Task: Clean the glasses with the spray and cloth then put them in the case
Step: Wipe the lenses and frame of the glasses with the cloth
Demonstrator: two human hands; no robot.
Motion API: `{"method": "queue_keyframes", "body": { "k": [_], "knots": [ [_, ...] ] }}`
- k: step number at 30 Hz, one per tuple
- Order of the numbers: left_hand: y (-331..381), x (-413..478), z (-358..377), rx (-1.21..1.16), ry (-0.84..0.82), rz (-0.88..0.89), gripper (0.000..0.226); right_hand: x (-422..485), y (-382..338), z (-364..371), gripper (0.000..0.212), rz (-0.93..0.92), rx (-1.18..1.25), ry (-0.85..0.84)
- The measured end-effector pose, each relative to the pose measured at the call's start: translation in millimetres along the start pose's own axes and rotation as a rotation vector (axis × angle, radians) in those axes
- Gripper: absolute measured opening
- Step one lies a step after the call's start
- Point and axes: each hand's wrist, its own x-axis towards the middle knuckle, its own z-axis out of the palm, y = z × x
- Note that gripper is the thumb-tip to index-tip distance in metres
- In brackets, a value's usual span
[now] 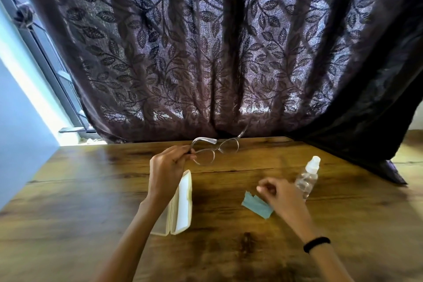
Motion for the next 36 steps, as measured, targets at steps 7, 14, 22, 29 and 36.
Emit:
{"method": "queue_keyframes", "body": {
  "k": [7,14,22,29,36],
  "knots": [
    [2,-5,2,-0.087,0.044,-0.003,0.02,4,4,37,0.043,0.123,-0.175,-0.105],
    [3,-6,0,-0.134,0.049,-0.002,0.021,12,7,31,0.017,0.149,0.093,-0.181],
    [7,-7,5,-0.202,-0.007,-0.017,0.023,2,-53,-6,0.021,-0.222,0.665,0.163],
    [18,-8,10,-0.197,-0.04,0.019,0.023,13,-89,-13,0.017,-0.393,0.397,0.416],
    [24,-13,8,-0.172,0.006,0.019,0.021,4,-92,4,0.023,-0.427,0.006,0.445]
  ]
}}
